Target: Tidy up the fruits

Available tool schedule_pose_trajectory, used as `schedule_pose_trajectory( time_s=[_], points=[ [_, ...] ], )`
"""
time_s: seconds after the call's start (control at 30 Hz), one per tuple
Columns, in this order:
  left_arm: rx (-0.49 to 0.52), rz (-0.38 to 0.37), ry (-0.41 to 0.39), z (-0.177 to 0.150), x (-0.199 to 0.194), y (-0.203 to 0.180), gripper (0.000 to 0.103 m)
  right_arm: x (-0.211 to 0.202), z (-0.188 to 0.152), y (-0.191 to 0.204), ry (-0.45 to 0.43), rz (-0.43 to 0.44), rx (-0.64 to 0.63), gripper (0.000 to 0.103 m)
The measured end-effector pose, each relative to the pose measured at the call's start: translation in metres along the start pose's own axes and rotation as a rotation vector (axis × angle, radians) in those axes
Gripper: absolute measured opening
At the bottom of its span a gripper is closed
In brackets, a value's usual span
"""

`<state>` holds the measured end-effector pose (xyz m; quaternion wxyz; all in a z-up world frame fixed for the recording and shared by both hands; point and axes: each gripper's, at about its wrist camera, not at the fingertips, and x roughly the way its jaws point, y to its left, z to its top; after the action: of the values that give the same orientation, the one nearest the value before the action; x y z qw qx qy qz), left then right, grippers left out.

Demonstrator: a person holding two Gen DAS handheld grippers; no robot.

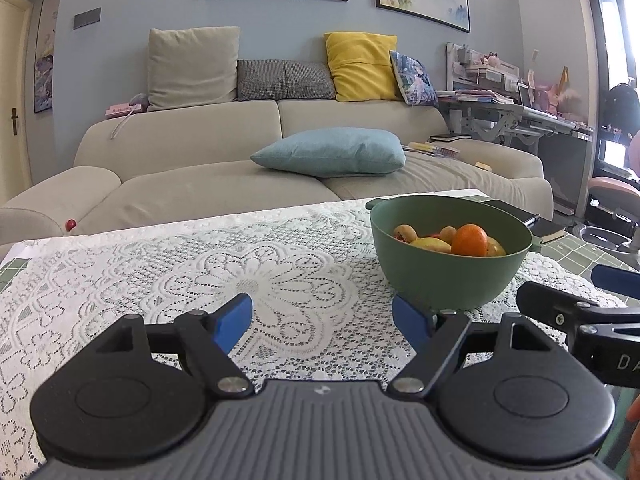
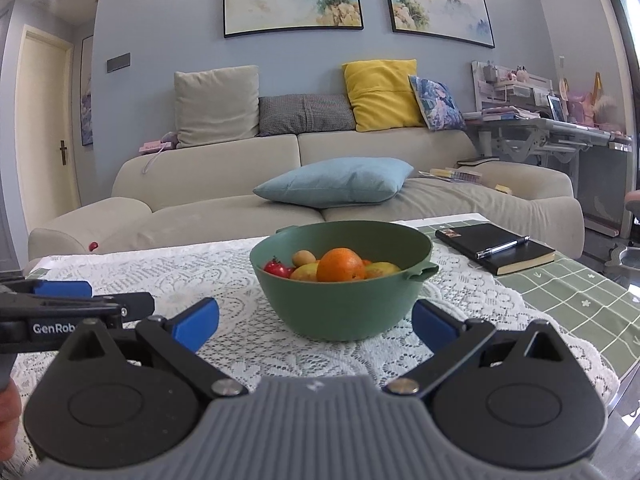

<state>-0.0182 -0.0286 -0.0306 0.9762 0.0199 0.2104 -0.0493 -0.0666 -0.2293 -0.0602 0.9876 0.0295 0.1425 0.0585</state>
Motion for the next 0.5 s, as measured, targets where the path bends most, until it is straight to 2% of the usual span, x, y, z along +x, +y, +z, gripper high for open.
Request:
schedule_pose_trajectory(
  time_s=[0.5],
  points=[
    [-0.014, -0.002, 0.022, 0.0006, 0.0023, 0.0031, 0.093, -0.0006, -0.0004, 0.0013, 0.002, -0.007, -0.012, 0.099]
  ],
)
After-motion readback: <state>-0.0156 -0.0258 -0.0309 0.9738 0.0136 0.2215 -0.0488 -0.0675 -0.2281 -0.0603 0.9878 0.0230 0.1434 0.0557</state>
